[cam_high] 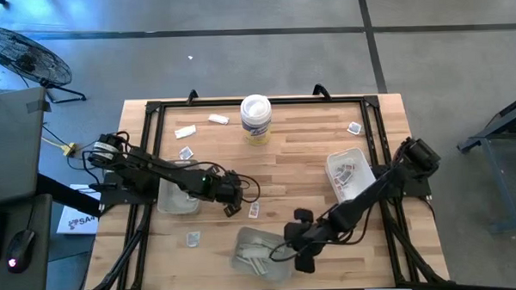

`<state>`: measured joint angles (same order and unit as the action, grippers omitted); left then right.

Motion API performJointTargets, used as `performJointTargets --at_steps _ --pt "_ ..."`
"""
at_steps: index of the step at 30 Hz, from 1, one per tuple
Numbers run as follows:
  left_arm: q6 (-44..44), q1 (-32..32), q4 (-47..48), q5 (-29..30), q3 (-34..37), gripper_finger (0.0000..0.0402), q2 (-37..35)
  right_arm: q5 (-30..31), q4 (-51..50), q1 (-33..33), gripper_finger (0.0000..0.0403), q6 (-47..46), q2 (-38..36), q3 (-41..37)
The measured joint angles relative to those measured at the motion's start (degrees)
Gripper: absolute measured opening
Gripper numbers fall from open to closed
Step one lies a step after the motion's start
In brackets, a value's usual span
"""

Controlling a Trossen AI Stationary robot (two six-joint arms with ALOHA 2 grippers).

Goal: Pick & Place First Aid Supplies
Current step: Put the orange ointment pack into the white bin

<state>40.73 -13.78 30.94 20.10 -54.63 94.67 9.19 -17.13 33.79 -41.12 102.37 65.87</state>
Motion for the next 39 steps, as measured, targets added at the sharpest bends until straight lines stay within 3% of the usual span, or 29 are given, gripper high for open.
performJointTargets --at_steps 13,26,31,34,39 --pt "0.0 0.0 0.0 0.0 0.0 0.0087 0.0 2.9 0.4 -1.1 0.0001 2.9 -3.2 0.0" --pt "0.0 -0.1 -1.3 -0.9 0.0 0.0087 0.0 4.4 10.2 -1.1 0.0002 12.0 -2.7 -0.1" --pt "0.0 -0.1 -1.5 -0.8 0.0 0.0087 0.0 2.2 18.0 -2.0 0.0001 14.0 1.2 0.1" --pt "0.0 -0.1 -1.5 -0.5 0.0 0.0087 0.1 4.0 15.5 -1.9 0.0001 15.0 4.2 3.3" --pt "0.0 -0.1 -1.4 -0.4 0.0 0.0087 0.1 6.8 2.8 -1.3 0.0000 16.9 7.7 11.8"
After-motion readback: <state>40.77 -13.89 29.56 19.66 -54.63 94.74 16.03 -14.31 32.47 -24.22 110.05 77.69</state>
